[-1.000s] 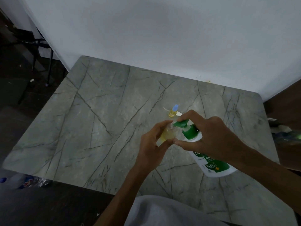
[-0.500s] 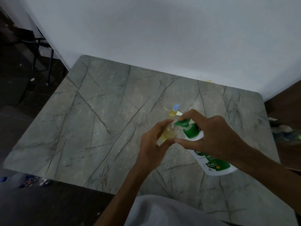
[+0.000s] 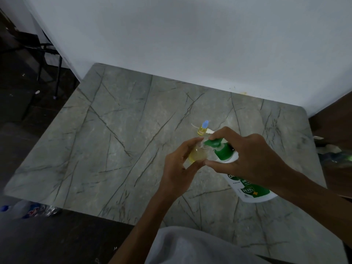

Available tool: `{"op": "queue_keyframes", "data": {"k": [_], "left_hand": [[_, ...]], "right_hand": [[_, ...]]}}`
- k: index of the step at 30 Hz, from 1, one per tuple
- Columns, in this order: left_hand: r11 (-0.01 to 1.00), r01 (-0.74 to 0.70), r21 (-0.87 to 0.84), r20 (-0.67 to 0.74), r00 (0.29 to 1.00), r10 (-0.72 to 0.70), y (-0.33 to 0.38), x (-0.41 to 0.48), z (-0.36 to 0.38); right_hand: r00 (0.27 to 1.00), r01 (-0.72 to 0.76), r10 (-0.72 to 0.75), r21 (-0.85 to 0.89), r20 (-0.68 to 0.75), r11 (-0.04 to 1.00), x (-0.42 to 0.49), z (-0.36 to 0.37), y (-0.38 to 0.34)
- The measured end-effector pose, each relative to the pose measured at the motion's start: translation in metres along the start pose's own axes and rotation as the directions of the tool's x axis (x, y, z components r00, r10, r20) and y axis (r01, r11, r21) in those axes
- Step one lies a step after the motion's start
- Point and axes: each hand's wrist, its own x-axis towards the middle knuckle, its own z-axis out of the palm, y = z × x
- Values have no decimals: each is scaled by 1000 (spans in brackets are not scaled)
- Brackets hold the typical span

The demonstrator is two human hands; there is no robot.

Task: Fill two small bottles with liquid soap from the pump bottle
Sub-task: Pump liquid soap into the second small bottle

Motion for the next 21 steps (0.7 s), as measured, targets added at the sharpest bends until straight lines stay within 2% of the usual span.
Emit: {"op": "queue_keyframes", "data": {"k": [6,12,21], "left_hand": [[998,32,-50,-19,999,-33,4,0,-3],[1000,-7,-15,5,1000,7,4,-1,-1],[999,15,-39,-18,1000,-15,1,1,-4]], "right_hand": [[999,10,-9,-29,33,1000,-2,2,2],[999,-17,18,28,-39,999,-2,2,0],[1000,1,0,-26,22,1000,1,3,0]]}}
